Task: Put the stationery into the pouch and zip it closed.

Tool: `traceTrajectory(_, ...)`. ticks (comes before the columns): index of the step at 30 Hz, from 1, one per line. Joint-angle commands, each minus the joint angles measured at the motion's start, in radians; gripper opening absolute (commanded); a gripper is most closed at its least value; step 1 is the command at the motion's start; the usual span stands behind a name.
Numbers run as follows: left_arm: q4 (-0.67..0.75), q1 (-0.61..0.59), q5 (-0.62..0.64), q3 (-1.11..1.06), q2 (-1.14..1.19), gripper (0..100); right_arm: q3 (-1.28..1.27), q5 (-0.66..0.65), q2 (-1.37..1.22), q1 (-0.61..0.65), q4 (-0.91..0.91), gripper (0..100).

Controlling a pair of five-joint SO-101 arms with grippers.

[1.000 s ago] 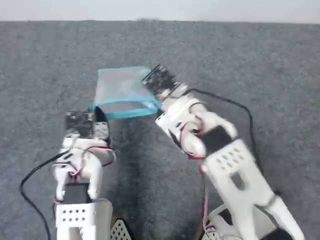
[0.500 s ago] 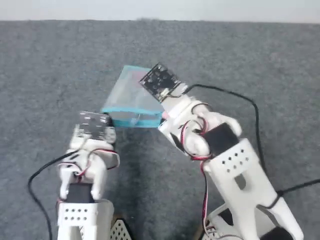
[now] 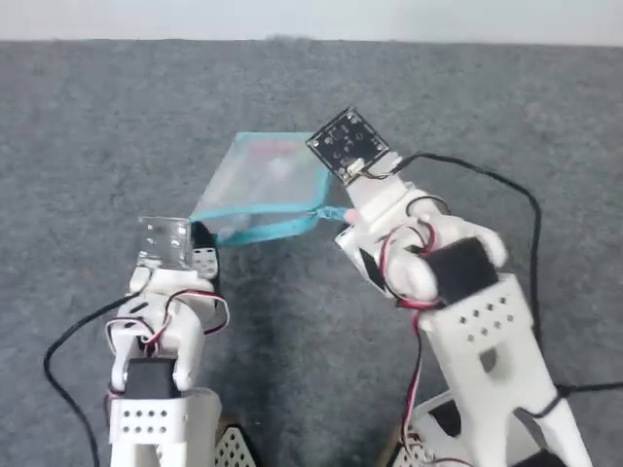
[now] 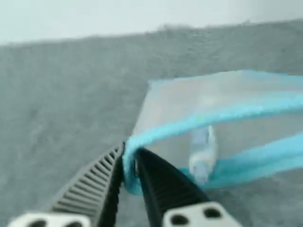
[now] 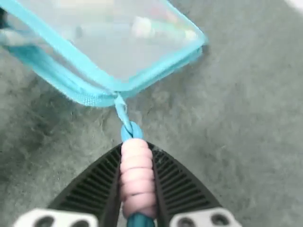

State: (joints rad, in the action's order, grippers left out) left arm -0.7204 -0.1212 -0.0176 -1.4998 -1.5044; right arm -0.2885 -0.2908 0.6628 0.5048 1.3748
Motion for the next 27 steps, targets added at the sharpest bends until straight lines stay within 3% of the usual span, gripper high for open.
traceTrajectory(1,0.038,0.035,-0.058,0.027,-0.009,1,0.112,-0.051,0.062,-0.008,0.082,0.7)
traceTrajectory(4,0.032,-0.204,0.048,0.108,-0.002,1,0.167,-0.097,0.074,-0.114,0.143,0.7)
traceTrajectory(5,0.031,-0.229,0.095,0.105,0.0,1,0.21,-0.1,0.087,-0.145,0.154,0.7)
traceTrajectory(7,0.012,-0.153,0.115,0.07,0.0,1,0.324,-0.1,0.093,-0.162,0.2,0.6)
traceTrajectory(10,-0.044,0.175,0.038,0.027,0.0,1,0.367,-0.084,0.048,-0.05,0.263,0.6)
traceTrajectory(12,-0.068,0.261,0.008,0.031,-0.006,1,0.305,-0.089,-0.018,-0.005,0.275,0.6)
traceTrajectory(13,-0.068,0.221,0.008,0.048,-0.008,1,0.27,-0.095,-0.044,-0.005,0.266,0.7)
traceTrajectory(16,-0.063,-0.055,0.035,0.114,0.0,1,0.186,-0.112,-0.074,-0.051,0.213,0.7)
traceTrajectory(17,-0.055,-0.086,0.06,0.108,0.0,1,0.155,-0.11,-0.074,-0.064,0.177,0.7)
traceTrajectory(19,-0.048,0.0,0.066,0.053,0.0,1,0.094,-0.107,-0.068,-0.07,0.108,0.7)
traceTrajectory(22,-0.055,0.287,-0.063,-0.004,-0.002,1,0.041,-0.106,-0.077,-0.071,0.056,0.7)
traceTrajectory(24,-0.074,0.233,-0.043,0.039,-0.002,1,0.018,-0.107,-0.077,-0.079,0.05,0.7)
traceTrajectory(27,-0.074,0.026,0.101,0.076,-0.002,1,-0.009,-0.112,-0.067,-0.077,0.058,0.7)
